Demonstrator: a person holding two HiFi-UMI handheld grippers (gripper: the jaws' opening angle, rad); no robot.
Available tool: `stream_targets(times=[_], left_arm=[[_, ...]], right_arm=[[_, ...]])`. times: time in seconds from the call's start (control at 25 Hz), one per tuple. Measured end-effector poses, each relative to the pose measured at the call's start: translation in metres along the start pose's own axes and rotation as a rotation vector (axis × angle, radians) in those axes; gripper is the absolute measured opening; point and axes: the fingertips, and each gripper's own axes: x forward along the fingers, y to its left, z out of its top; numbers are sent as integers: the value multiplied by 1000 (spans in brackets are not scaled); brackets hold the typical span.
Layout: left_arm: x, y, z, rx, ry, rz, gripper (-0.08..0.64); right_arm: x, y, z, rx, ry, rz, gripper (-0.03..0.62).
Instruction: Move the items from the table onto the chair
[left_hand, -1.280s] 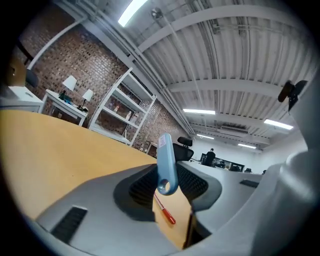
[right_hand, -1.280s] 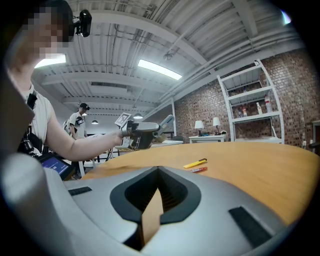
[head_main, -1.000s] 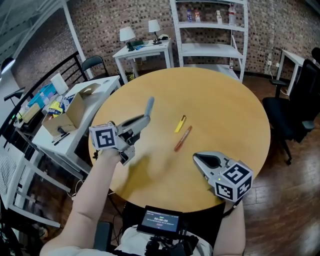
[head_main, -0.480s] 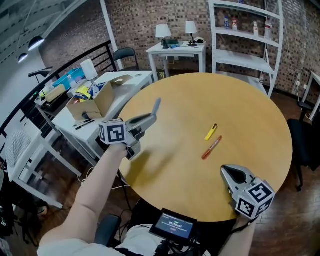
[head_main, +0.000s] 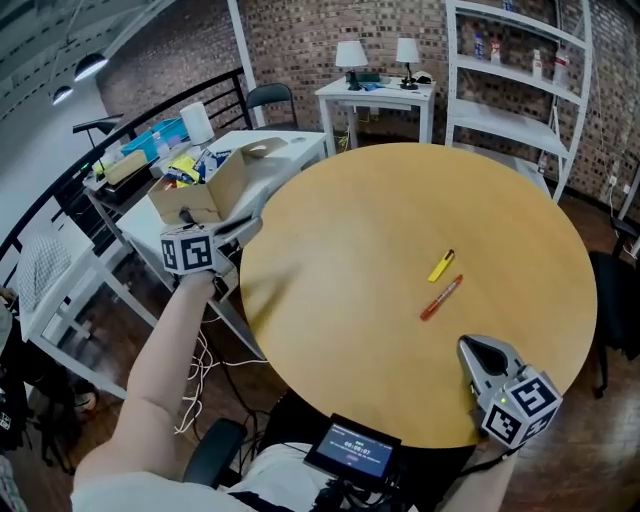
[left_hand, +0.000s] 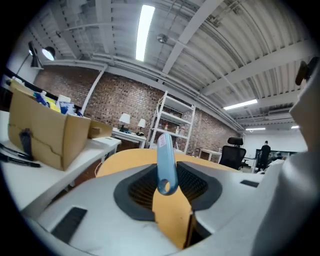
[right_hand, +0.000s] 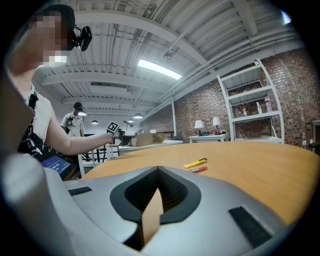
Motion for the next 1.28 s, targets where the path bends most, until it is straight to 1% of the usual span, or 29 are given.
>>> stream_targets(times=[0.2,0.52,0.6,0.72,0.8,0.92,1.12,1.28], left_arm=[[-39,44,2,-8,-15,112,127],[-79,93,9,44,6,240,127],[-89,108,11,94,41,290,127],[-105,135,8,194,134,385,127],[-116,151,3,232,190,439,127],[-129,167,-6,239,240,477,127],[-139,191,-18,252,308,521,127],[-143,197,-23,260,340,523,127]], right_arm=[[-1,-1,1,1,2,2,5],[-2,0,3,1,2,-5,5],[-2,1,3,1,2,-3,5],[-2,1,5,-1,-1,-5,5],[-2,1,6,-3,-2,-6,5],[-1,3,7,-2,1,7,5],[12,22,8,-16,0,62,5],[38,45,8,-27,8,126,5]])
